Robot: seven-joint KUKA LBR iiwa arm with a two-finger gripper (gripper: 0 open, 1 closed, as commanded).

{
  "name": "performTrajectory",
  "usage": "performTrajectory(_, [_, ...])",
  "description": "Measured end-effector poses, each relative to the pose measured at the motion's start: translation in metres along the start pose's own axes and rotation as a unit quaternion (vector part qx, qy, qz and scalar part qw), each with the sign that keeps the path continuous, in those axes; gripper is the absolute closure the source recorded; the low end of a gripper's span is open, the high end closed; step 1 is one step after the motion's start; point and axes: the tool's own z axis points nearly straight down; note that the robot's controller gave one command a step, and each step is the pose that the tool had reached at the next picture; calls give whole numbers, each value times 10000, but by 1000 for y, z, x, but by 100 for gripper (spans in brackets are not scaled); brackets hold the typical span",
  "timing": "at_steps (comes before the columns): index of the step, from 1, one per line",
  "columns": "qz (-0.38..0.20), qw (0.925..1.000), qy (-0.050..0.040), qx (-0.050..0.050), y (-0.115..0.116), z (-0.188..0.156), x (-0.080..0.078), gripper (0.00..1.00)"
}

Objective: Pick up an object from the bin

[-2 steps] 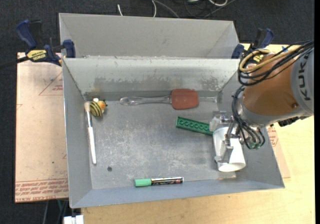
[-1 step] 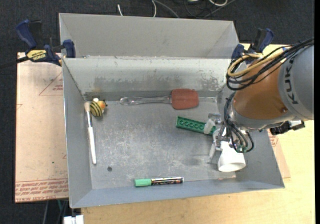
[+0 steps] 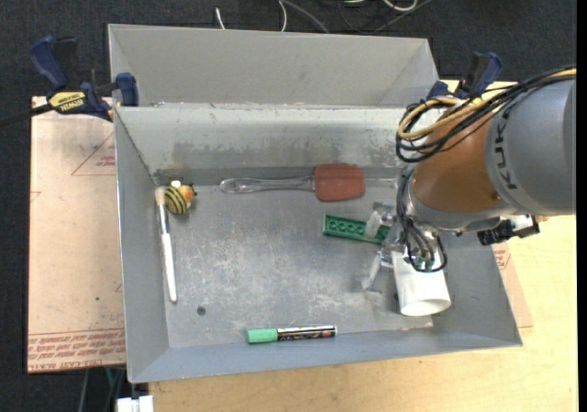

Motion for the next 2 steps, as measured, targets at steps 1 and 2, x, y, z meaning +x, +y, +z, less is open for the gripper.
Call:
performTrajectory(1, [-484, 9988, -6, 3, -20, -18, -11, 0])
performTrajectory(2, [528, 9986, -7, -5, -23, -5, -30, 0])
